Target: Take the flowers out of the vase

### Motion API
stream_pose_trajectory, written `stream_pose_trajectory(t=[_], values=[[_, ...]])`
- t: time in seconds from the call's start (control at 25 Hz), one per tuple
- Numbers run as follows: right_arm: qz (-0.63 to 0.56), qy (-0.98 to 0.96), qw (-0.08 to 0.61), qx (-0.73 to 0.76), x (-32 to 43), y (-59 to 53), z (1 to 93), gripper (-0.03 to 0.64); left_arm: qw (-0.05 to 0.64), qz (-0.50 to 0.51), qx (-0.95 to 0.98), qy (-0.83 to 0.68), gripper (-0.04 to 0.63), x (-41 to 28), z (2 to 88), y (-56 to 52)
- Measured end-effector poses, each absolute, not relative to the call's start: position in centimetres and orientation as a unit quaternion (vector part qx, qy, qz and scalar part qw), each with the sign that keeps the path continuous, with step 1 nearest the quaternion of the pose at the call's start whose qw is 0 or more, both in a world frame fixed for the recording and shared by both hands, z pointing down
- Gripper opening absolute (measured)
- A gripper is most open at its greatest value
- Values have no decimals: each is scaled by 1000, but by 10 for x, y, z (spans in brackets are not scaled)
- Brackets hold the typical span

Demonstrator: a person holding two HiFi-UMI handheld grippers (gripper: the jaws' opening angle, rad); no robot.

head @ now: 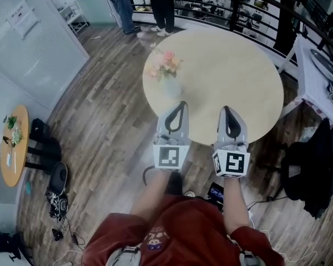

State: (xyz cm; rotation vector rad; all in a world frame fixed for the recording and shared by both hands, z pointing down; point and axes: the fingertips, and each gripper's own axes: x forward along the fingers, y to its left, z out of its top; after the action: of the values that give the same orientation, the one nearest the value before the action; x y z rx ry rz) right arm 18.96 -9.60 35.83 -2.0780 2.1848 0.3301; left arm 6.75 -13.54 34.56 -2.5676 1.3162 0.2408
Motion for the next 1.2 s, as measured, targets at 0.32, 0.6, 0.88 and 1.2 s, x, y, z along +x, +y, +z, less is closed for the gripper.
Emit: stream_pose_trajectory(t=[0.32,0.6,0.88,1.2], values=[[110,720,44,-684,174,-168,353,2,119,90,-881,450,8,57,339,-208],[108,717,35,-688,157,-222,352,1,112,93,-884,444,8,42,339,-260],[111,719,22,-685,135,-264,353,2,104,98,-881,451,8,15,340,-305],[97,737,23,-668,123,-290,364,2,101,88,-862,489,8,-21,343,-328]])
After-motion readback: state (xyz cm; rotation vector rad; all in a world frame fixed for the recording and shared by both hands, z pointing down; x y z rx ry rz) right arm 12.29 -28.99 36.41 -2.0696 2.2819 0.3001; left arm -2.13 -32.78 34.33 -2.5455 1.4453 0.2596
